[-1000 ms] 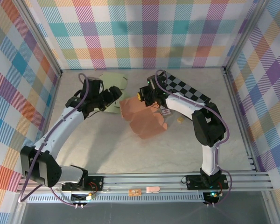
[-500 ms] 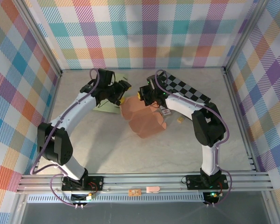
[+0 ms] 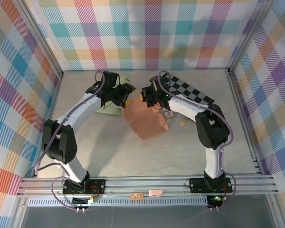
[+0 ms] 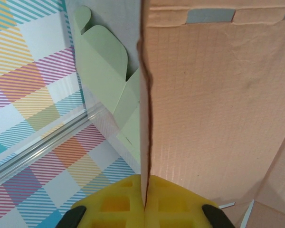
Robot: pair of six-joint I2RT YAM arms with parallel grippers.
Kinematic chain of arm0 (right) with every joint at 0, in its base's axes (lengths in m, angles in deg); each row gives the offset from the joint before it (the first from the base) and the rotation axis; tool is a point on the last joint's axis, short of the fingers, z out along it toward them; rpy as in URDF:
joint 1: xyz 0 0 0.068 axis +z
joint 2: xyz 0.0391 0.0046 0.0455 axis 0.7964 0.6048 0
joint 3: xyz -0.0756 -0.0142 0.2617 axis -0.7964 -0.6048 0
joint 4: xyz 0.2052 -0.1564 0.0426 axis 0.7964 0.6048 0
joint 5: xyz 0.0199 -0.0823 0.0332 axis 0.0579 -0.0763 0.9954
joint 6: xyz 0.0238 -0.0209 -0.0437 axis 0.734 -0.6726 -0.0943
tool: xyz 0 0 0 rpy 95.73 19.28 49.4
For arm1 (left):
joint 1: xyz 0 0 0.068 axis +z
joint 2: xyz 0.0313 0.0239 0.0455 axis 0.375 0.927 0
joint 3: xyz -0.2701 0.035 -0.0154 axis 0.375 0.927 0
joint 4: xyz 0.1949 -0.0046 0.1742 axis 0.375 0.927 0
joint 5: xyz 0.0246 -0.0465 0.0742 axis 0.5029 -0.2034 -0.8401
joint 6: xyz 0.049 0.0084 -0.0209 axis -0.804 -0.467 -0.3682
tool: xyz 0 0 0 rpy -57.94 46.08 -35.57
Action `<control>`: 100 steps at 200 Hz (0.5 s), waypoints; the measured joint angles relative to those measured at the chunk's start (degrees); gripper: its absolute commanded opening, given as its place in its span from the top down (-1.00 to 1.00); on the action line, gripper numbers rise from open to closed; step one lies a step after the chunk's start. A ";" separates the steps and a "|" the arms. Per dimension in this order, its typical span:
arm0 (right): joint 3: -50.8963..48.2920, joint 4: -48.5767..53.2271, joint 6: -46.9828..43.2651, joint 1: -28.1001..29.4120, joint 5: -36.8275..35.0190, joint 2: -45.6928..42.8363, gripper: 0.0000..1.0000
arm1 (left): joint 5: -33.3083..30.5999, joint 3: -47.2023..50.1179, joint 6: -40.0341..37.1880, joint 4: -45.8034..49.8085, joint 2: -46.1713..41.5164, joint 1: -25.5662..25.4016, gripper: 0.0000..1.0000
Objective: Fold the paper box
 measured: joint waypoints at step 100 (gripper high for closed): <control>-7.93 -10.14 0.46 3.32 -4.20 -0.76 1.00 | 5.81 2.86 1.64 -10.16 -4.37 4.98 -0.33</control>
